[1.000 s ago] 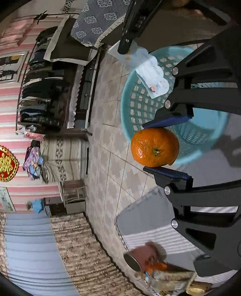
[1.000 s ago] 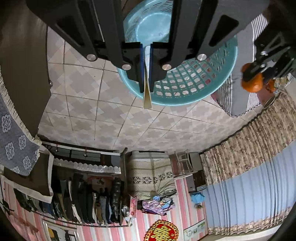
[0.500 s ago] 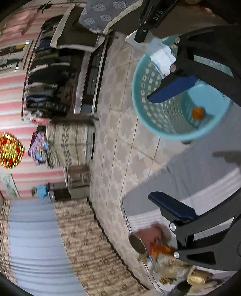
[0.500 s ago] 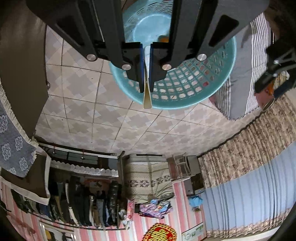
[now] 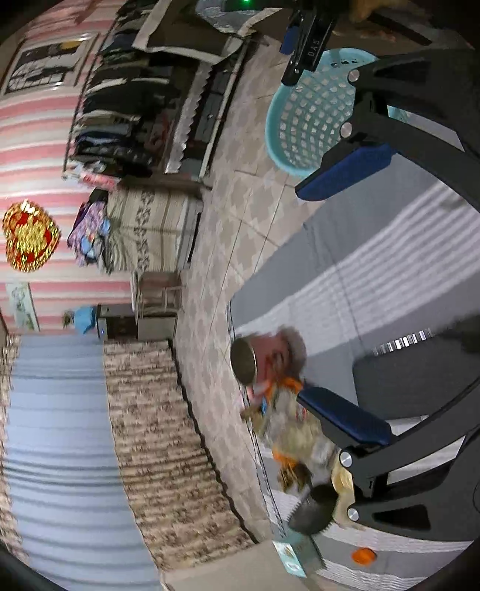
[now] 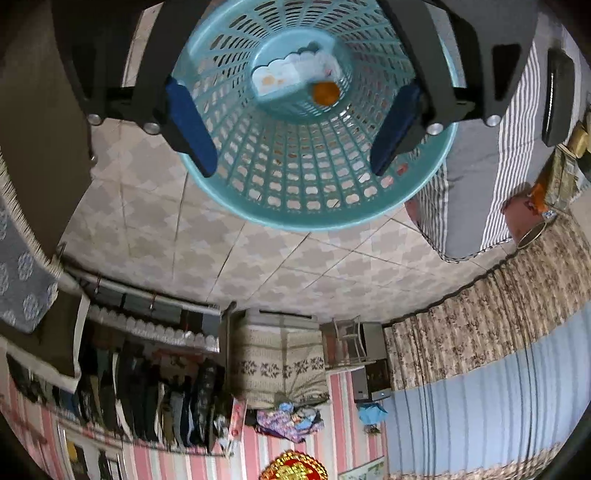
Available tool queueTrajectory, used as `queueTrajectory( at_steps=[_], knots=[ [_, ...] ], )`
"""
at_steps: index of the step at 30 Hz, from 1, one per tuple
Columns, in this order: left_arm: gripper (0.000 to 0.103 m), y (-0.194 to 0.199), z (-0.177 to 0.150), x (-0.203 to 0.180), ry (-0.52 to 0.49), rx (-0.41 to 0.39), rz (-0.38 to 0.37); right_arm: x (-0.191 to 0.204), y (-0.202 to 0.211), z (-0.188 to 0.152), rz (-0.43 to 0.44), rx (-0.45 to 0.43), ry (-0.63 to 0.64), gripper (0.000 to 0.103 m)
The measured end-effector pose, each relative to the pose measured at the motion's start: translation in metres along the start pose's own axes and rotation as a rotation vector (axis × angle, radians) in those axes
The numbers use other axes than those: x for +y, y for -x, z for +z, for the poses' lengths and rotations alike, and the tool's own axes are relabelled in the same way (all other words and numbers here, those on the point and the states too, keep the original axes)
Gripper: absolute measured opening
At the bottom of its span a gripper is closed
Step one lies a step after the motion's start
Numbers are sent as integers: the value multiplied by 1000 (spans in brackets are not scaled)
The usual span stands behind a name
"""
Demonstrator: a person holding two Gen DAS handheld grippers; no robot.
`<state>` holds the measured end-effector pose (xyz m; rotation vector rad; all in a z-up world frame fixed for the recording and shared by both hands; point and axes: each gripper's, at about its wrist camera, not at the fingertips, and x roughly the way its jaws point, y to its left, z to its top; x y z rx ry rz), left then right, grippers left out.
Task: Collect trash
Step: 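Carry both to the blue basket, left tool drops the orange while right tool drops the card, then grasp the orange plastic bowl with the left tool while the right tool grasps the beige cloth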
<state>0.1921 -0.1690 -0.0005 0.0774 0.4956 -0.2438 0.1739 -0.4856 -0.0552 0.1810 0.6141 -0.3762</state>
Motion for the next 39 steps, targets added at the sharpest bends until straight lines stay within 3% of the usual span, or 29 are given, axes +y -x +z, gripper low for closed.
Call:
queueTrajectory(
  at_steps=[9, 15, 20, 31, 35, 39],
  knots=[
    [98, 40, -27, 93, 69, -7, 133, 49, 38, -13, 46, -63, 96, 90],
    [98, 46, -54, 168, 112, 52, 252, 103, 71, -24, 138, -112, 133, 90],
    [97, 48, -74, 232, 147, 104, 351, 155, 75, -36, 217, -73, 199, 90],
    [95, 20, -91, 312, 167, 234, 392, 227, 61, -60, 283, 4, 249, 90],
    [85, 3, -95, 336, 226, 280, 372, 238, 56, -62, 288, 31, 250, 90],
    [72, -16, -96, 353, 238, 319, 401, 250, 53, -65, 280, 39, 273, 90]
  ],
)
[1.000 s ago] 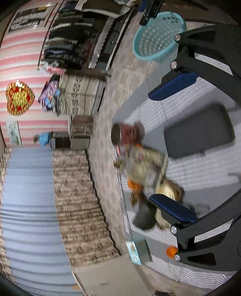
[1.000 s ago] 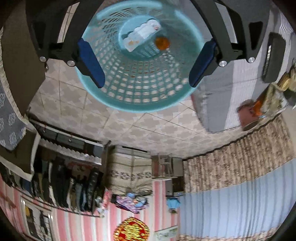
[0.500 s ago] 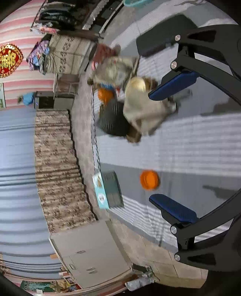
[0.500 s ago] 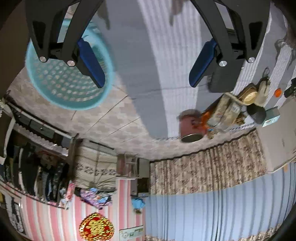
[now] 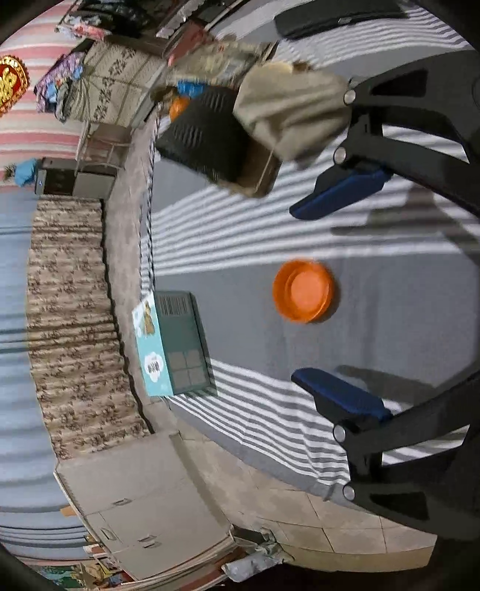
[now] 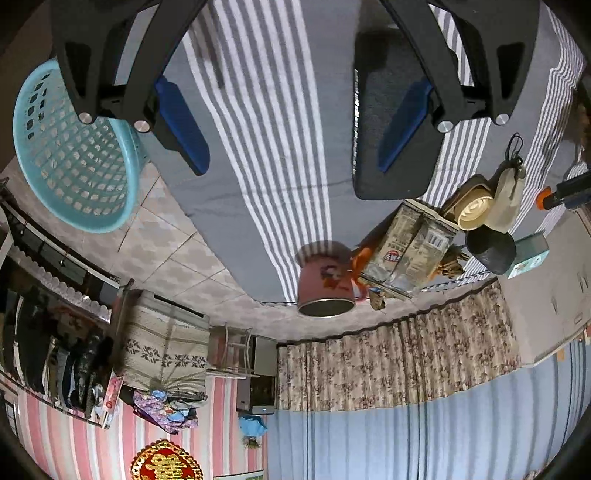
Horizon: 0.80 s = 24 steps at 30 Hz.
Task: Collect trash
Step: 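Grasp the orange plastic bowl with the left tool while the right tool grasps the beige cloth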
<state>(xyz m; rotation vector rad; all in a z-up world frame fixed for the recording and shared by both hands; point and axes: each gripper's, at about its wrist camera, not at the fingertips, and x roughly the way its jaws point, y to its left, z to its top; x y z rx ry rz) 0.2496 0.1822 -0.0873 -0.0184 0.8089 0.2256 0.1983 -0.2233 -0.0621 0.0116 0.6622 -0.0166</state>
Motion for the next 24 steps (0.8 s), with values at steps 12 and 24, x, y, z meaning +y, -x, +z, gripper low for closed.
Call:
queueTrajectory(
  at_steps=[12, 24],
  knots=[
    [39, -17, -1, 15, 52, 34, -51, 63, -12, 15, 48, 17, 87, 90],
    [39, 25, -14, 34, -11, -63, 13, 182, -30, 25, 174, 50, 210, 90]
  ],
)
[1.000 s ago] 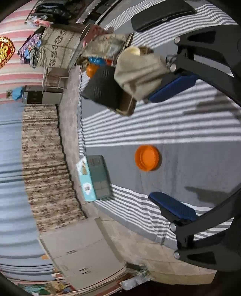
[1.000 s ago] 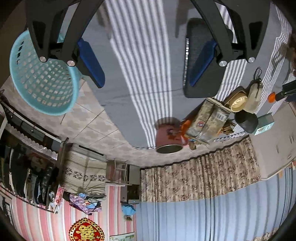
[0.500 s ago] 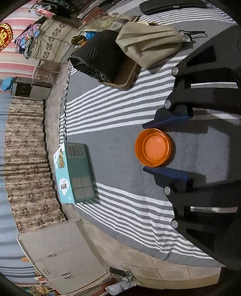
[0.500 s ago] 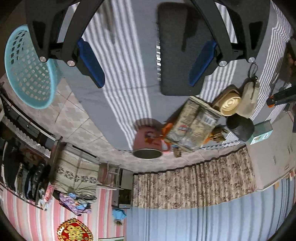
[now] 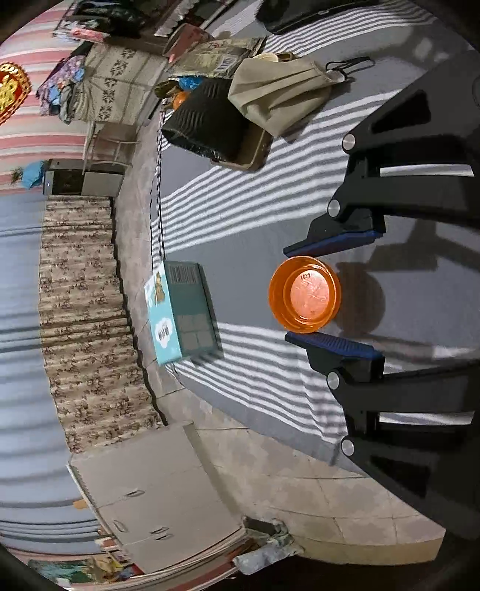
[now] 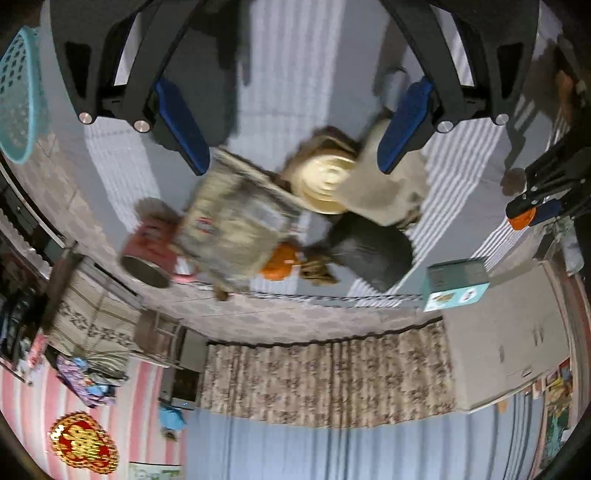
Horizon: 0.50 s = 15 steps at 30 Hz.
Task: Collect trash
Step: 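Grasp the orange plastic bowl with the left tool while the right tool grasps the beige cloth, then carry both over the blue basket and open the left and right tools to drop them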
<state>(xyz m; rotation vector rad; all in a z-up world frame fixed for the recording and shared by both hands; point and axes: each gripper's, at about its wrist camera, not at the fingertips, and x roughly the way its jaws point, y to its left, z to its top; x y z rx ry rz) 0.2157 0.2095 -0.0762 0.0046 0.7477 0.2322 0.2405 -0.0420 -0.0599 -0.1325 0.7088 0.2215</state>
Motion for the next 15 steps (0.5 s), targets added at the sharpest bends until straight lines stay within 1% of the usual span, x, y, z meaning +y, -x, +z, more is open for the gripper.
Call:
queueTrajectory(
  at_steps=[3, 5, 7, 8, 9, 10, 11, 12, 13, 14, 15],
  knots=[
    [39, -2, -3, 11, 29, 16, -7, 23, -15, 7, 15, 29, 19, 90],
    [39, -1, -5, 17, 50, 12, -21, 32, -25, 9, 23, 57, 17, 90],
    [39, -2, -4, 18, 56, 12, -19, 42, -35, 11, 29, 82, 23, 88],
    [39, -2, -5, 18, 54, 10, -17, 45, -38, 11, 29, 86, 32, 85],
    [39, -2, -4, 18, 52, 10, -17, 47, -42, 10, 30, 95, 45, 72],
    [39, -2, -4, 18, 46, 8, -14, 48, -46, 10, 41, 117, 57, 57],
    [39, -1, -4, 17, 42, 7, -11, 48, -49, 9, 64, 134, 57, 45],
    [39, -2, -3, 16, 39, 7, -7, 47, -49, 8, 88, 136, 50, 41],
    [39, -1, -4, 16, 36, 4, -4, 46, -47, 8, 92, 127, 51, 35],
    [39, 0, -3, 15, 35, 1, 0, 45, -42, 7, 89, 111, 62, 25],
    [39, 2, -2, 15, 34, -4, 2, 44, -35, 8, 90, 92, 76, 22]
  ],
)
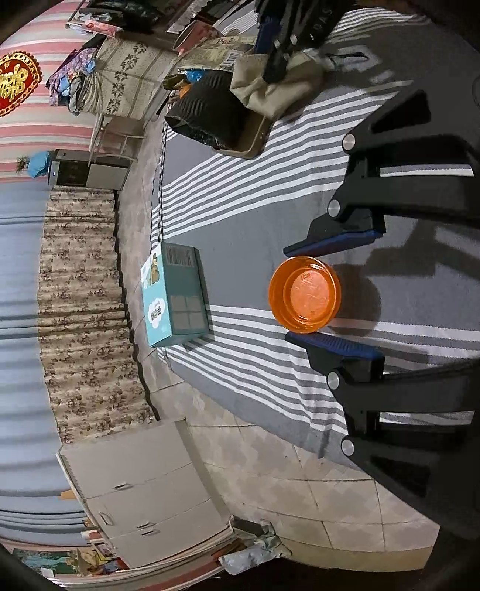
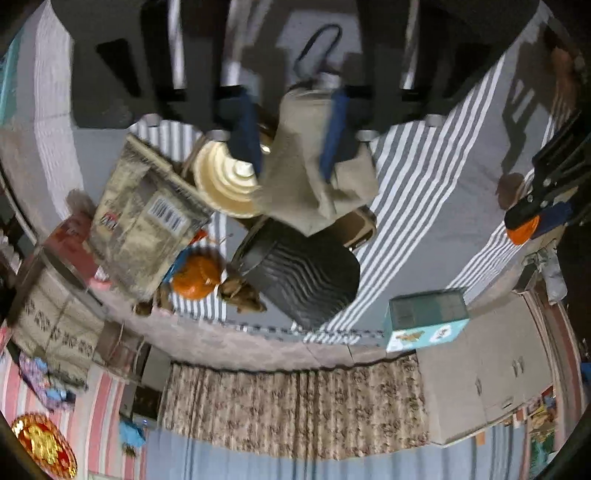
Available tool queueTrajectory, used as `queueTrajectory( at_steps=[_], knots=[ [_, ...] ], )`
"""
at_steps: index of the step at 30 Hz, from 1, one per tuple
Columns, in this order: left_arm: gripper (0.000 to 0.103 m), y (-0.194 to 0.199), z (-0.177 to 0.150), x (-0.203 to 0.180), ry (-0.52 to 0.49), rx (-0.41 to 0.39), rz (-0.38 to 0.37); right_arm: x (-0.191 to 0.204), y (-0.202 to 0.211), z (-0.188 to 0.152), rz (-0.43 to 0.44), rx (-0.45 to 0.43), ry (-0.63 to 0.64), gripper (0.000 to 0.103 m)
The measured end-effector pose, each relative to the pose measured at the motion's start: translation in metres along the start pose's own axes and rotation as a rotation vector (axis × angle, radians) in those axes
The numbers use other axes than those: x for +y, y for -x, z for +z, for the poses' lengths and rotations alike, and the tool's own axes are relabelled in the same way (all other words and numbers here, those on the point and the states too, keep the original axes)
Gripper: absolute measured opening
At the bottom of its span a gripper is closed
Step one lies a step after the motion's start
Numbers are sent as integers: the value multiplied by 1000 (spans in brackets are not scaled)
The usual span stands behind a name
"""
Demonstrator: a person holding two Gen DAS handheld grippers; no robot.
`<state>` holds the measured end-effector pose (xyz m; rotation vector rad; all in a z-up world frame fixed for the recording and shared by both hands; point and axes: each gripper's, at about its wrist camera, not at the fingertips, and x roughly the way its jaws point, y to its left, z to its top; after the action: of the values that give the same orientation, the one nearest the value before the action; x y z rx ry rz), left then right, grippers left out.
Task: Collect trash
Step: 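Carry both over the blue basket and open the left and right tools to drop them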
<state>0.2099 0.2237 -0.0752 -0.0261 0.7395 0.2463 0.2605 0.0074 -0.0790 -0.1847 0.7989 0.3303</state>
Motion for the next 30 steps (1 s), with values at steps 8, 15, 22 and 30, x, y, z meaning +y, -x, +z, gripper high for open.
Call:
queueTrajectory(
  at_steps=[8, 15, 22, 30],
  knots=[
    [39, 22, 6, -9, -11, -25, 13, -40, 53, 0, 55, -100, -49, 10],
    [39, 48, 13, -42, -25, -93, -16, -120, 99, -20, 10, -168, -165, 10],
    [39, 69, 17, -92, -29, -141, -78, -210, 141, -62, -118, -204, -249, 10],
    [39, 98, 22, -178, -77, -196, -186, -307, 197, -115, -284, -257, -344, 10]
  ],
)
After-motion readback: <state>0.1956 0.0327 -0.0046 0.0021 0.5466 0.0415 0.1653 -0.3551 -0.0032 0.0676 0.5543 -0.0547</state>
